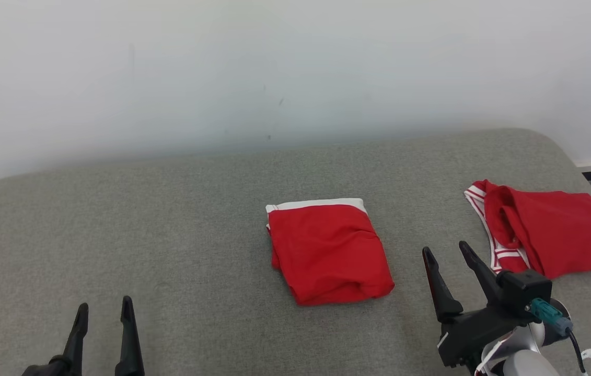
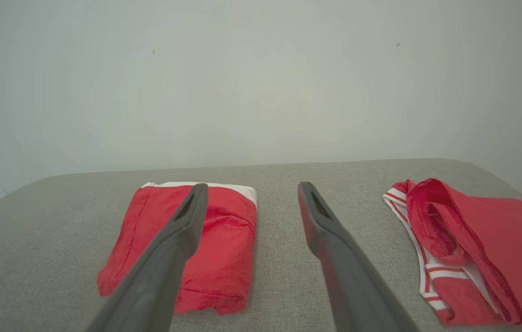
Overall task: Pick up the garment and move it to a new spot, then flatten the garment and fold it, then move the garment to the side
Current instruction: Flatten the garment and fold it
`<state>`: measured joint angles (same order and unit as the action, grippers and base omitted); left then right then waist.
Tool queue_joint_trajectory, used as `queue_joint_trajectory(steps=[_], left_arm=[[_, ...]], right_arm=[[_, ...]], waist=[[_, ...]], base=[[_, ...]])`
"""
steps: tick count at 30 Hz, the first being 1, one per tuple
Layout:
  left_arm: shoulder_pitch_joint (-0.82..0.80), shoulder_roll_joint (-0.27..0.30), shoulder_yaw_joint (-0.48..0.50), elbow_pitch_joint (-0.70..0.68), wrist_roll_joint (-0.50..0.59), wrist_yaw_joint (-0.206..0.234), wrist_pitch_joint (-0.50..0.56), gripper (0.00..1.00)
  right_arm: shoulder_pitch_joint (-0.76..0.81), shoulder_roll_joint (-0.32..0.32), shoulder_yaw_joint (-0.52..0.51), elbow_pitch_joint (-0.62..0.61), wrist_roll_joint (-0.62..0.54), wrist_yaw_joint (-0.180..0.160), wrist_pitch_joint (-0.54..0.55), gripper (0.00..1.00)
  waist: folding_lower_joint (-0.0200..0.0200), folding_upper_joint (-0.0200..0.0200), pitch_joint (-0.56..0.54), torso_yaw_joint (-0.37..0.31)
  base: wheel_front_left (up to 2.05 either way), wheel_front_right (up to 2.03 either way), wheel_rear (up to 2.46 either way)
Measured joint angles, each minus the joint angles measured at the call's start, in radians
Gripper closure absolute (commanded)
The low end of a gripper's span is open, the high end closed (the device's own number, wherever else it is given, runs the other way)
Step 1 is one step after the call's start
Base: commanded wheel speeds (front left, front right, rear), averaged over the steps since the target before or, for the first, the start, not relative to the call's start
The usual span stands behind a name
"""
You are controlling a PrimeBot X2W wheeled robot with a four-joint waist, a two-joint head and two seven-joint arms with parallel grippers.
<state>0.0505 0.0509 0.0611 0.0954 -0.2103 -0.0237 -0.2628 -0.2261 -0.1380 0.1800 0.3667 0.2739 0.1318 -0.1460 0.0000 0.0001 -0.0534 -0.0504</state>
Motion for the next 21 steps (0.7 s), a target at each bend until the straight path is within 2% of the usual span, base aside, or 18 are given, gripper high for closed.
queue_joint_trajectory(steps=[11,21], left_arm=[[-0.005,0.004,0.010,0.066,0.025,-0.003,0.000,0.00],[0.019,0.003,0.016,0.092,0.025,-0.004,0.000,0.00]], right_arm=[[0.067,-0.042,0.042,0.011,0.011,0.000,-0.006,0.00],[0.081,-0.043,0.042,0.016,0.016,0.000,-0.009,0.00]], waist=[[0.0000,-0.0001,-0.040,-0.059],[0.0000,-0.0001,-0.054,-0.066]], base=[[0.00,0.00,0.00],[0.00,0.00,0.00]])
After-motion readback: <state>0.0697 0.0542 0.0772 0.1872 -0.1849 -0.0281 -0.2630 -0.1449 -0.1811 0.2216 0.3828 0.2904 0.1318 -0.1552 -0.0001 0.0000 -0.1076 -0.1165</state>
